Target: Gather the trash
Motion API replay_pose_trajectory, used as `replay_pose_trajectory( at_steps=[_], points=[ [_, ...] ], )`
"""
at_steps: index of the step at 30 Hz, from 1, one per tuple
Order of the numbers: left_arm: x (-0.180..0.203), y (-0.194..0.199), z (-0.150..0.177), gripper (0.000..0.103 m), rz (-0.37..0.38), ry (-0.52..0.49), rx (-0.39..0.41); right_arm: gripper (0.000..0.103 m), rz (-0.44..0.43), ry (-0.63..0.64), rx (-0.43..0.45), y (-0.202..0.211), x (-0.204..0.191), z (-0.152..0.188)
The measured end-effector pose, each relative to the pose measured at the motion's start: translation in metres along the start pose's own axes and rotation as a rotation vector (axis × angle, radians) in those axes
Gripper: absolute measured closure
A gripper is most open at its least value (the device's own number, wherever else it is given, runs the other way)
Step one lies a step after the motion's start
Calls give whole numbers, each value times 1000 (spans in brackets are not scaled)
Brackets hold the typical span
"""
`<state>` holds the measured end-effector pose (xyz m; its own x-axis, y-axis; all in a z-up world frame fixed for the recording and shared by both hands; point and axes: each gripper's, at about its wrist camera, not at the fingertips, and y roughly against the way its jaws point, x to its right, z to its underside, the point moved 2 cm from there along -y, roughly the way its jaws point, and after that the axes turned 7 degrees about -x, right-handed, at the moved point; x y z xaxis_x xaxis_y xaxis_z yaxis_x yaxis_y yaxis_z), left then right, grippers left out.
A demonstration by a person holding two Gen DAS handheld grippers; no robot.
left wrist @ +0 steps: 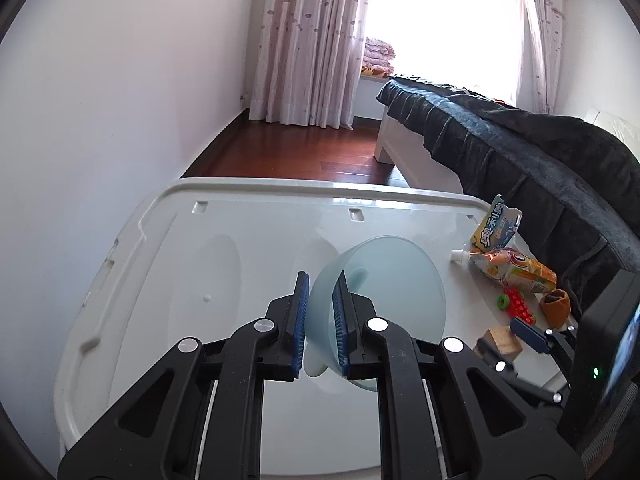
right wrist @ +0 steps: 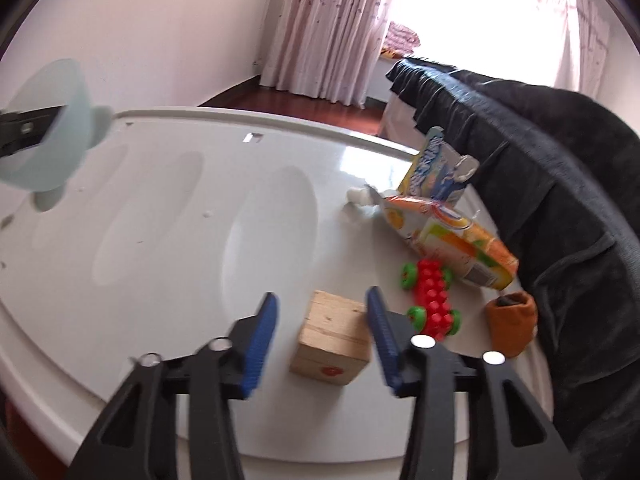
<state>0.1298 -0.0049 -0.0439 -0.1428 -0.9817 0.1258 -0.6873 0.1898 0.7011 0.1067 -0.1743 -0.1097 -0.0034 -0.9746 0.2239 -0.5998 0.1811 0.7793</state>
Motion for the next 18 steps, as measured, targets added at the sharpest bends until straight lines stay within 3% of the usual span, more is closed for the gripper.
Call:
replay_pose_trajectory(
  at_steps=[1,3,5,9,10,12,15,18],
  points=[
    [-1,3,2,91,0,-1,0,72,-14,-5,4,1,3,0],
    [-1,7,4,91,3,-2,2,86,-34,-12,27,3,8,-1],
    [-1,11,6,91,4,-5,3,91,-75,-42,37,7,15,0],
    [0,15,7,91,15,0,11,92,-97,-70,56,8,27,7],
    [-1,15,8,91,16,1,13,90,-108,-83,54,8,31,8],
    [0,15,8,91,22,0,15,73,-111,-111,58,7,37,10],
    [-3,16,7,91,34,7,21,58,-102,-118,53,3,41,13],
    [-4,15,7,91,39,11,21,55,-105,-98,39,-2,36,15]
  ],
)
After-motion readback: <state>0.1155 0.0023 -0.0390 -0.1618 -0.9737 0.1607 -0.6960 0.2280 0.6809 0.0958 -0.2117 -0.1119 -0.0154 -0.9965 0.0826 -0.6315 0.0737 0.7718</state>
